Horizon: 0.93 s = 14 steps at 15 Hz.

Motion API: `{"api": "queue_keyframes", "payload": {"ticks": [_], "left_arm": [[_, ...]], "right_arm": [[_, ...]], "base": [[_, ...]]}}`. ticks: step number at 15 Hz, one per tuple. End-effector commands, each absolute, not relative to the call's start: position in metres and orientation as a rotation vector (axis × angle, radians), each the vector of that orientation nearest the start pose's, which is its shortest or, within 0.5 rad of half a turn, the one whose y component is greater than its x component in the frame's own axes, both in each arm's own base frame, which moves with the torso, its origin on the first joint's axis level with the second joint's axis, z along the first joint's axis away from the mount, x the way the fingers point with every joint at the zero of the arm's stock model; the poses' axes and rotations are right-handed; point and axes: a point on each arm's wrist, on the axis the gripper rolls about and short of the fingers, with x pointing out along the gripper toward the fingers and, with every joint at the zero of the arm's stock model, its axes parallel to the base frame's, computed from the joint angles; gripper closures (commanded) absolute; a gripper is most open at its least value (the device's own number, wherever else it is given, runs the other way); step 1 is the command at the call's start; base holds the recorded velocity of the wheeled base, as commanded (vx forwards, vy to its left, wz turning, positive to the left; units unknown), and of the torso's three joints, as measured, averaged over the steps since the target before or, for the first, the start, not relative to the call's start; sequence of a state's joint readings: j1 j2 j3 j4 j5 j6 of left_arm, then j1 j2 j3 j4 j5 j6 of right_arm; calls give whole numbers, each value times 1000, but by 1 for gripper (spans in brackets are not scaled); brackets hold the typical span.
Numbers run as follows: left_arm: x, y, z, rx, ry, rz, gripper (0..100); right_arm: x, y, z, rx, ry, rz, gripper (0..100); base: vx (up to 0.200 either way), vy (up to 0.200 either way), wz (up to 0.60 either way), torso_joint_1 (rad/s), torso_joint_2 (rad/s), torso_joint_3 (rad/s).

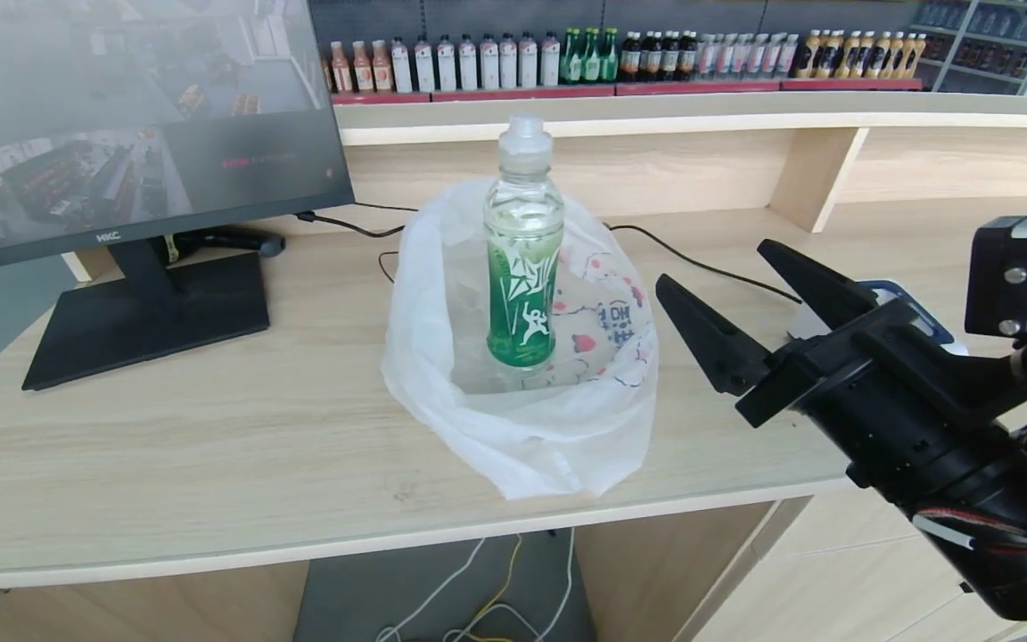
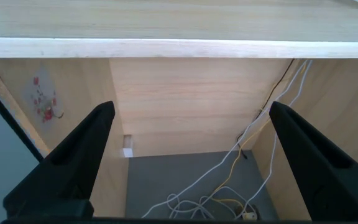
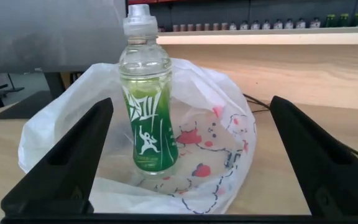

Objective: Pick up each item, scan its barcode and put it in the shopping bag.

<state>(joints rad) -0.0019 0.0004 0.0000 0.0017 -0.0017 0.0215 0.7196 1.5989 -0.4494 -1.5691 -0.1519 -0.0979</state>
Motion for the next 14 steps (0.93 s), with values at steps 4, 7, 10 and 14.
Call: {"api": "queue_keyframes", "payload": {"ticks": [4,7,10,14], "left_arm": [[-23,0,75,20,2,-3,0],[-23,0,75,20,2,-3,0],[-23,0,75,18,2,-3,0],[-23,0,75,14,2,-3,0]], "right_arm": [[185,158,207,76,-392,542,0],[184,158,207,76,-392,542,0],[182,155,205,71,-382,543,0],[181,155,205,71,-382,542,0]], "base": [[0,-200,0,2,0,2],[0,-200,0,1,5,-1],[0,-200,0,5,-1,4],[0,-200,0,2,1,1]]}}
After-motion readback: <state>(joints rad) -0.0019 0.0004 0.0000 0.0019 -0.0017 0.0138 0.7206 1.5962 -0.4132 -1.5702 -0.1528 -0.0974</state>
